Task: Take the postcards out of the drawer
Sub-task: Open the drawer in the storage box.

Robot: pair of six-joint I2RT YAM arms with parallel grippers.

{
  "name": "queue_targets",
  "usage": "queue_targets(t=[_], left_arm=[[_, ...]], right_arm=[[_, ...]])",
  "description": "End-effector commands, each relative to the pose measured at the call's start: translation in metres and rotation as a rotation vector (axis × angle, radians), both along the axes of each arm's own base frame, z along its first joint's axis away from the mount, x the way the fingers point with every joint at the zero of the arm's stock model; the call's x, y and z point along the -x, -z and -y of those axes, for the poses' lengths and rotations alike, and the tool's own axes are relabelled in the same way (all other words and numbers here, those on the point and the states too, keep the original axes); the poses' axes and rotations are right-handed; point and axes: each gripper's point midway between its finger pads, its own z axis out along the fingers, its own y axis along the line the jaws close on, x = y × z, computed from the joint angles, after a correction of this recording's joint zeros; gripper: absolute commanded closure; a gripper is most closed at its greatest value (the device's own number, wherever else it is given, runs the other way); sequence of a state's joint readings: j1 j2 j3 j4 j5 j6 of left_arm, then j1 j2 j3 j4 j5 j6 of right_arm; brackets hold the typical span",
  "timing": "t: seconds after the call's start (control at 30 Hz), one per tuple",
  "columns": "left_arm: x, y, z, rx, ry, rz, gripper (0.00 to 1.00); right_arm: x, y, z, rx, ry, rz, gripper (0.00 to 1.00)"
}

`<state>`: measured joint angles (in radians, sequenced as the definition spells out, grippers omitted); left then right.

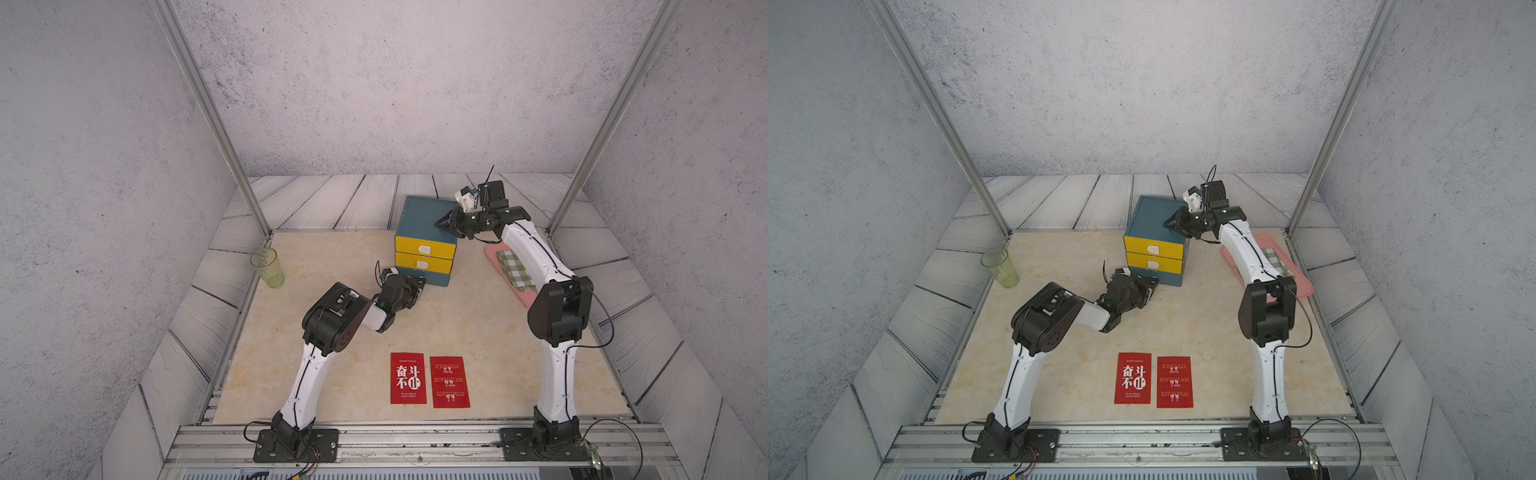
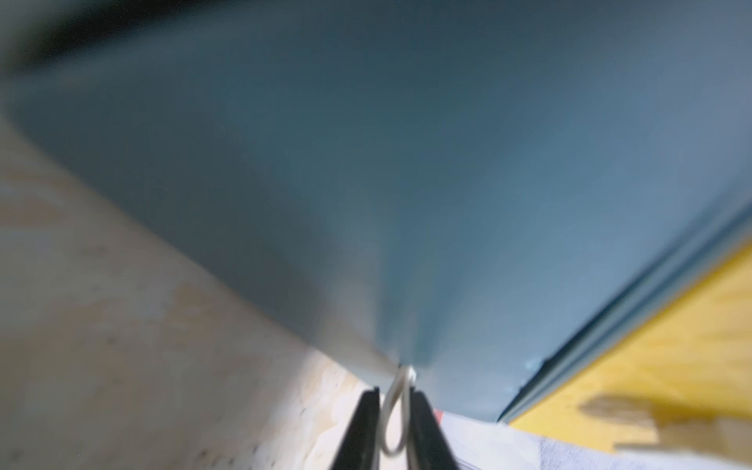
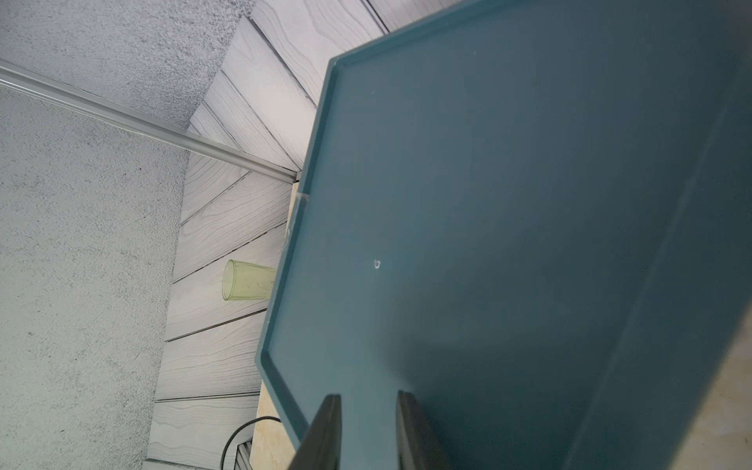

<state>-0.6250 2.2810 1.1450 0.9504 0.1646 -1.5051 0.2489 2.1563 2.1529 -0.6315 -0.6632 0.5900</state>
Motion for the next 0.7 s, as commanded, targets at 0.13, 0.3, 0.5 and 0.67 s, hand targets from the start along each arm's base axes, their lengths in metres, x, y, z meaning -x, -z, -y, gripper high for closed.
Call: queue_targets(t=[0.13,0.3,0.5,0.67], left_arm=[[-0.001,-0.009,0.002,-0.005,-0.013,0.026,1.0],[0.014,-0.019,0.002,0.003,-0.007,0.028,1.0],[0.045,-0.029,-0.01,0.03,-0.007,0.008,1.0],[0.07,-0.043,-0.018,0.005,0.001,0.016,1.0]], right_arm=[[-0.001,0.036,-0.003,0.035,-0.011,-0.058,0.73],[-0.001,0.04,-0.003,0.045,-0.01,-0.068,0.73],[0.0,0.05,-0.002,0.062,-0.017,-0.086,0.74],[0.0,0.053,-0.003,0.064,-0.016,-0.093,0.73]])
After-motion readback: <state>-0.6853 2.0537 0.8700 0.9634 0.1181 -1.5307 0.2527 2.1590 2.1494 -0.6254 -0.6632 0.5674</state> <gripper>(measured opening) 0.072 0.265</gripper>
